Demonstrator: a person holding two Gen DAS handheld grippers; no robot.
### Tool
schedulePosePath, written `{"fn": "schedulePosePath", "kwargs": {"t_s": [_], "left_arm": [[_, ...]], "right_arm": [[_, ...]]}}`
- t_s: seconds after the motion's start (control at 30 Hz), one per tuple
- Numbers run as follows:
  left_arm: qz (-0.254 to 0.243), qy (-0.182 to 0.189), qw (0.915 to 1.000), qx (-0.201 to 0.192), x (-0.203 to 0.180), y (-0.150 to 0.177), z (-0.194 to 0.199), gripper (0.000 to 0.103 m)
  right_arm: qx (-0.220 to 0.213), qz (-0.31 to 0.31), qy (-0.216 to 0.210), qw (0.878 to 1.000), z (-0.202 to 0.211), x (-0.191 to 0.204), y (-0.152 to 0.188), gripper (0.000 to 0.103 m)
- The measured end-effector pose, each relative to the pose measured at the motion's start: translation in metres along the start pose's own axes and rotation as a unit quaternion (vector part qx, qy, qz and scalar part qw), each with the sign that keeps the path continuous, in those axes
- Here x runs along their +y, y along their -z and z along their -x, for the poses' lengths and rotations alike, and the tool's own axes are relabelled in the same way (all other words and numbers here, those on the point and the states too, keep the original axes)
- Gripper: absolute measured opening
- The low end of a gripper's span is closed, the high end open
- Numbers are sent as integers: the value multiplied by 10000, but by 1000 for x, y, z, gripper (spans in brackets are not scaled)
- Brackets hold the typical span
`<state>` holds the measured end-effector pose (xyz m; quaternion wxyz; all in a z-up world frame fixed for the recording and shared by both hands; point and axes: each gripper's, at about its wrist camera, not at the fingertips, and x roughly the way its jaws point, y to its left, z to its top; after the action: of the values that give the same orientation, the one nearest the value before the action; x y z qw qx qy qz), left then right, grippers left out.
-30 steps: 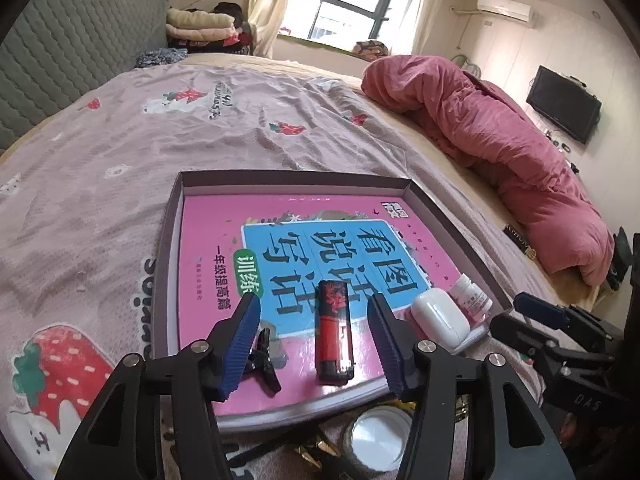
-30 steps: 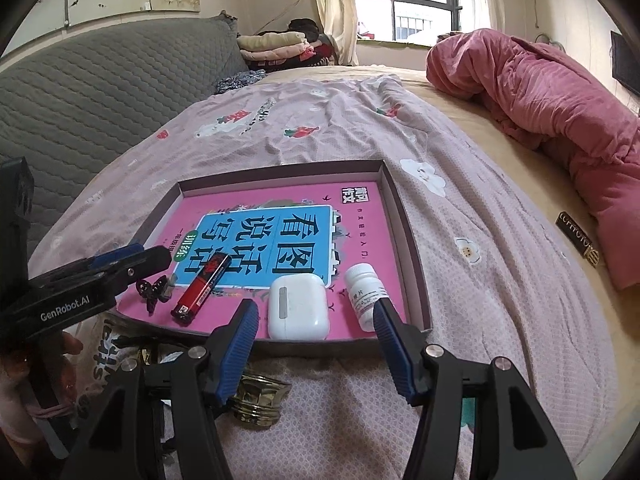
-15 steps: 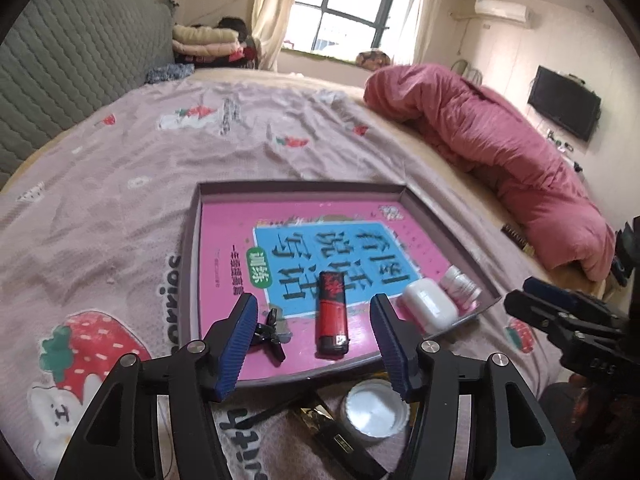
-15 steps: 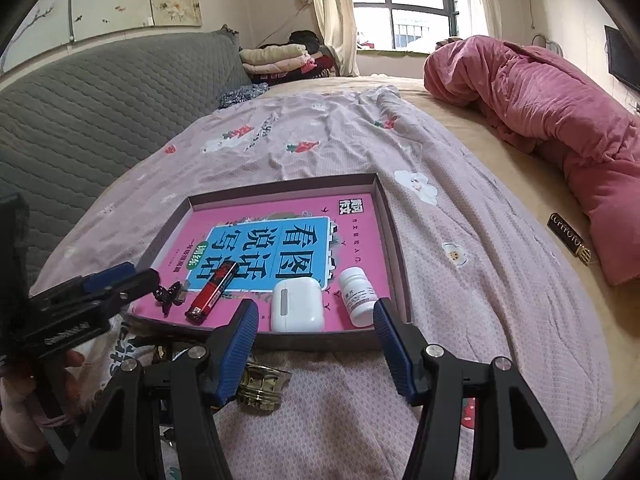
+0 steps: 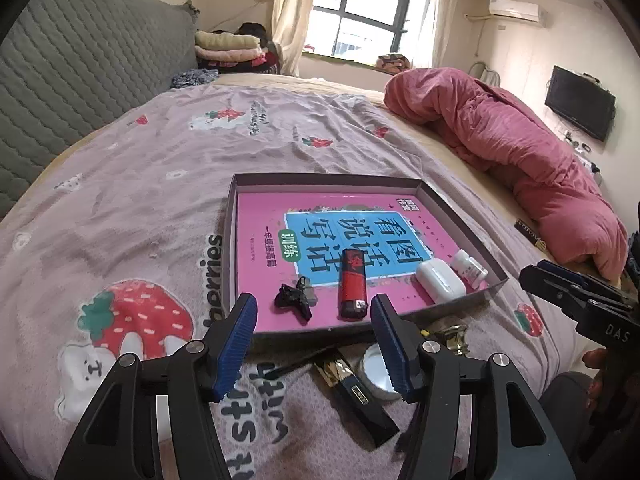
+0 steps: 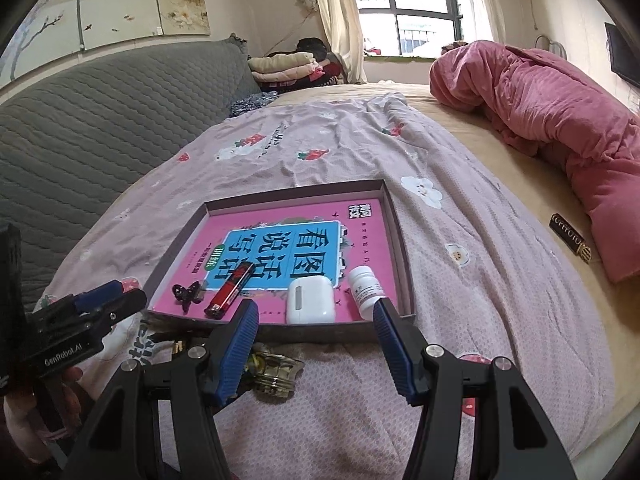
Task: Organize rigid objects
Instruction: 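Withdraw both grippers from the tray toward the remaining items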
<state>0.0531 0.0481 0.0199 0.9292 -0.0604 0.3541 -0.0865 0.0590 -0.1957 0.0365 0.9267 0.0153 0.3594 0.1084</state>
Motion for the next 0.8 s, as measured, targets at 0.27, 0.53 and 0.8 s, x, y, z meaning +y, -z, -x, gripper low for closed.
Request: {"fn": "schedulePosePath", "kwargs": {"t_s": [0.27, 0.53, 0.8], "left_arm": [[-214, -61, 9998, 17, -14, 7, 9, 61], [-335, -140, 9993, 66, -23, 12, 15, 61], [-277, -225, 9992, 194, -24, 17, 19, 61]], "right_arm": [[-80, 82, -75, 9999, 8, 3, 1, 59], [-89, 40, -124, 9999, 13, 1, 4, 59], [-96, 18, -212, 9997, 17, 1, 7, 59]]}}
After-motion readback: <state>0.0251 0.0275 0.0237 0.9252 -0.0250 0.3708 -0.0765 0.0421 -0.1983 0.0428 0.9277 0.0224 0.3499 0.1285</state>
